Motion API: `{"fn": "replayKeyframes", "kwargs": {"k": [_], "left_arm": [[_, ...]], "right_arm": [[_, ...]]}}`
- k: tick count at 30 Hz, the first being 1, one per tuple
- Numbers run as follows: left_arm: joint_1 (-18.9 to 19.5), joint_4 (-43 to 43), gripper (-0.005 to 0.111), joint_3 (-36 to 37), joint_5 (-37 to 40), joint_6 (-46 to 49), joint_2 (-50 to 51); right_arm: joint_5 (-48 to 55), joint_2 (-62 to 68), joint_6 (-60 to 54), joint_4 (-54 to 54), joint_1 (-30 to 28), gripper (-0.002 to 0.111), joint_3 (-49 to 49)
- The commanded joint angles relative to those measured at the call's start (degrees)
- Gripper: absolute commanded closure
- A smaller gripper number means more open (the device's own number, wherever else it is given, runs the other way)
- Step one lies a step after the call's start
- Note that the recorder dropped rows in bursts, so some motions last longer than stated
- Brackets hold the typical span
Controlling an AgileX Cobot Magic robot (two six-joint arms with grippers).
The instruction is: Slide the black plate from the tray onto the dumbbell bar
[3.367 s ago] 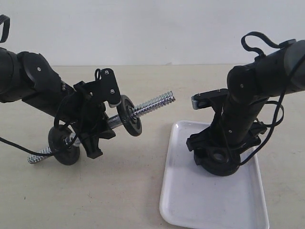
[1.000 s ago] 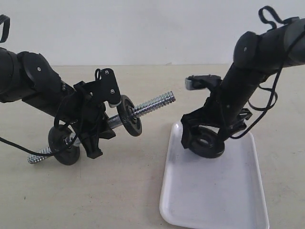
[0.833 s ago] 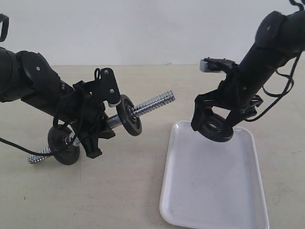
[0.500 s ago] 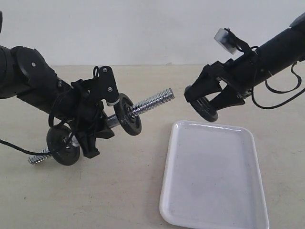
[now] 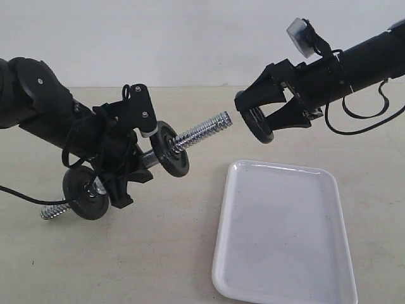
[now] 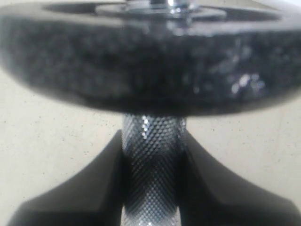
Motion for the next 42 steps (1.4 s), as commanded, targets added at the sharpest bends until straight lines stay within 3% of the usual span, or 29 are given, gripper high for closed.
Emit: {"fn": "replayKeyframes", "kwargs": {"k": [1, 18, 21, 32, 42], "left_arm": [[-0.1, -4.56, 0.102, -1.86, -4.66, -0.12, -3.86], [-0.1, -4.99, 0.102, -1.86, -7.39, -0.12, -3.86], [-0.1, -7.76, 0.102, -1.86, -7.96, 1.27, -3.75], [-0.6, -26.52, 0.102, -1.86, -6.78, 20.96, -3.75], [-0.6, -27.29, 0.102, -1.86, -6.87, 22.26, -2.09]], "right_arm": [[1.76, -1.01, 1.02, 4.46, -0.5, 0.108, -0.83], [1.76, -7.05, 6.87, 3.65, -0.5, 0.108, -0.83], [1.76, -8.33, 8.32, 1.37, -0.4, 0.108, -0.83], [1.76, -8.21, 9.95, -0.15, 2.34, 0.108, -0.83], [1.76, -8.32, 10.39, 0.2, 2.34, 0.108, -0.83]]}}
